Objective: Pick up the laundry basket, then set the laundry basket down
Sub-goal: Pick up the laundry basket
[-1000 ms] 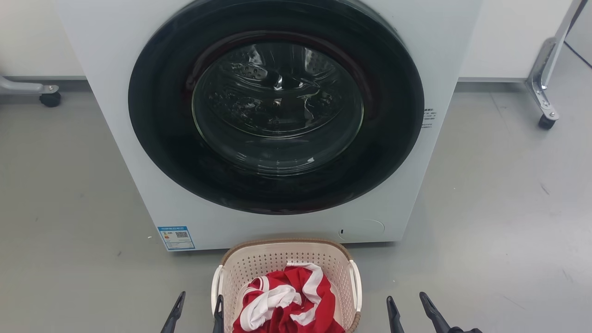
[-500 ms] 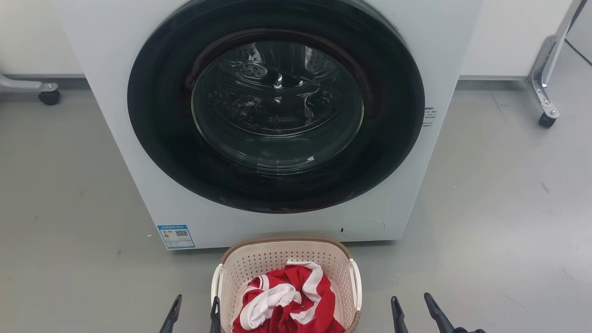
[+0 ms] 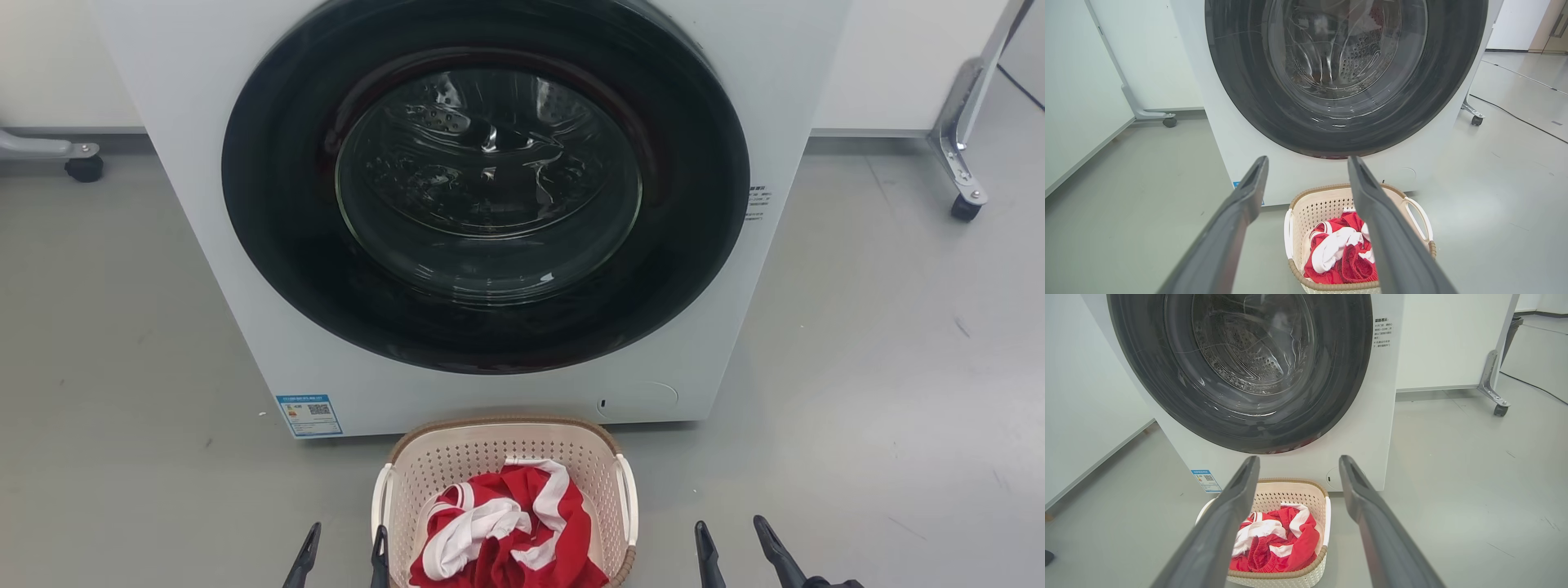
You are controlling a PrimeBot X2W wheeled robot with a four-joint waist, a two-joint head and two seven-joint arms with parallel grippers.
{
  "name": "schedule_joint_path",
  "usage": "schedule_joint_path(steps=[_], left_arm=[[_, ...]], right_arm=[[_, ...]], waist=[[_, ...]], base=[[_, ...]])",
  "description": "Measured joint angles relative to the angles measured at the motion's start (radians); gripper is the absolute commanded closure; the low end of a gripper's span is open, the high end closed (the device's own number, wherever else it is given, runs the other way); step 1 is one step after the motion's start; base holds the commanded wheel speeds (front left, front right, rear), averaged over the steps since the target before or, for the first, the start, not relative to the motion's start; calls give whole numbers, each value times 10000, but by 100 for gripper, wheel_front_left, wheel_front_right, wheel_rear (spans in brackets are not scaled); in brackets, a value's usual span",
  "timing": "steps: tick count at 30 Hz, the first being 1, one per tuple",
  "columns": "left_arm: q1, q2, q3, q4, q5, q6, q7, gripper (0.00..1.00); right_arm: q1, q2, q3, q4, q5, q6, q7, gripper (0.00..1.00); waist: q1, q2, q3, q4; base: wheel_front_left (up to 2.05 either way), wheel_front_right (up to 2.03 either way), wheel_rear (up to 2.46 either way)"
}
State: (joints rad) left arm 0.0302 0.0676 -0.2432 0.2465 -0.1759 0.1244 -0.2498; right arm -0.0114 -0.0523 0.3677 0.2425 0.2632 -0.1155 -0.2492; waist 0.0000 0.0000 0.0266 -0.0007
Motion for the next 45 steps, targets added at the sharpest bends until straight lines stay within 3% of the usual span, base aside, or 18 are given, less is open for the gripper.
schedule_joint_path(steps=[22,34,45], left_arm=[[-323,-52,52,-123,0,-2,0,0],[-1623,-88,301,-176,0,-8,0,0],[-3291,-77,456,535,4,-96,-4,0]], right_arm=[[-168,8,-244,-245,0,31,-2,0],[-1465,10,-614,-314,-2,253,-4,0],[-3238,-2,-786,412,-17,523,-48,0]], waist=[[0,0,668,22],[1,0,1973,21],[2,1,3530,-5]], base=[[0,0,0],[0,0,0],[0,0,0]])
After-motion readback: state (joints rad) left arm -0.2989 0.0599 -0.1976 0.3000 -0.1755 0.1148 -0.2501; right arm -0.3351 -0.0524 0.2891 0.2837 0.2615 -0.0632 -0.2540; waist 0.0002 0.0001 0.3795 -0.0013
